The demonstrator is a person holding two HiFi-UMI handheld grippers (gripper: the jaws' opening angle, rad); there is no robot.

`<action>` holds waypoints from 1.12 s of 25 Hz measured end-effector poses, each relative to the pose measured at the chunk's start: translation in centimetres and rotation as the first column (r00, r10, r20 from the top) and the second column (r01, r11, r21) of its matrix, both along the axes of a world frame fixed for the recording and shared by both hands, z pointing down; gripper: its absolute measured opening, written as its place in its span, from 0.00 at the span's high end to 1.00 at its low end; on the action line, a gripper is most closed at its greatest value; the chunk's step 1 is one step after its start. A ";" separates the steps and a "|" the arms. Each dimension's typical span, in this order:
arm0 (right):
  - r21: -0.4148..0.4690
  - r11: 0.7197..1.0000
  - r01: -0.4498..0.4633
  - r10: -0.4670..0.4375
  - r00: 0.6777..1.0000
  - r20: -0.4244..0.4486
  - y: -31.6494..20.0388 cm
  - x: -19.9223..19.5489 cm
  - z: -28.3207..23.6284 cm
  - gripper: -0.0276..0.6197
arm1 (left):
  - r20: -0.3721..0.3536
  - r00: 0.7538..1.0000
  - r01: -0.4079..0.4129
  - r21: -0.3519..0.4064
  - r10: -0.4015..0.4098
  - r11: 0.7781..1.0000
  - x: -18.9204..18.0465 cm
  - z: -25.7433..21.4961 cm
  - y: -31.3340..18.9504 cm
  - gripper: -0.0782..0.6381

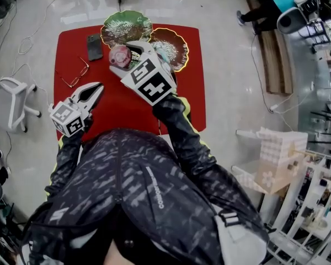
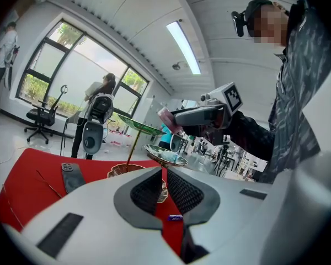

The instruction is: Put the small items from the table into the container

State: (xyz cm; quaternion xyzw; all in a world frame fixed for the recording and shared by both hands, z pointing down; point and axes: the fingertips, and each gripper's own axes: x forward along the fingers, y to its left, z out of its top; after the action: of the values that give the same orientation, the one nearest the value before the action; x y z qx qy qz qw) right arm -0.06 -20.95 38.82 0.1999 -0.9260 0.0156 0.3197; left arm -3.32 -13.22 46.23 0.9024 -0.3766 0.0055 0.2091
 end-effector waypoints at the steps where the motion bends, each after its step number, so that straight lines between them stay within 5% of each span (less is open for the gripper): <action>1: 0.004 1.000 -0.005 0.005 1.000 0.002 -0.5 0.0 -0.3 0.49 | 0.000 1.000 0.002 0.000 -0.002 1.000 -0.1 0.0 -0.1 0.85; 28: -0.015 1.000 -0.019 0.017 0.997 -0.082 -9.6 -1.9 2.3 0.49 | -0.015 0.996 0.091 -0.029 -0.092 0.995 -2.6 1.4 -0.5 0.85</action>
State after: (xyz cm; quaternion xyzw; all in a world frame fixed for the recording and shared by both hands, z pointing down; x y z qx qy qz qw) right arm -1.98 -30.58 41.16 0.2061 -0.9102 0.0178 0.3587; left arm -5.96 -13.68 47.68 0.8812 -0.4157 -0.0059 0.2249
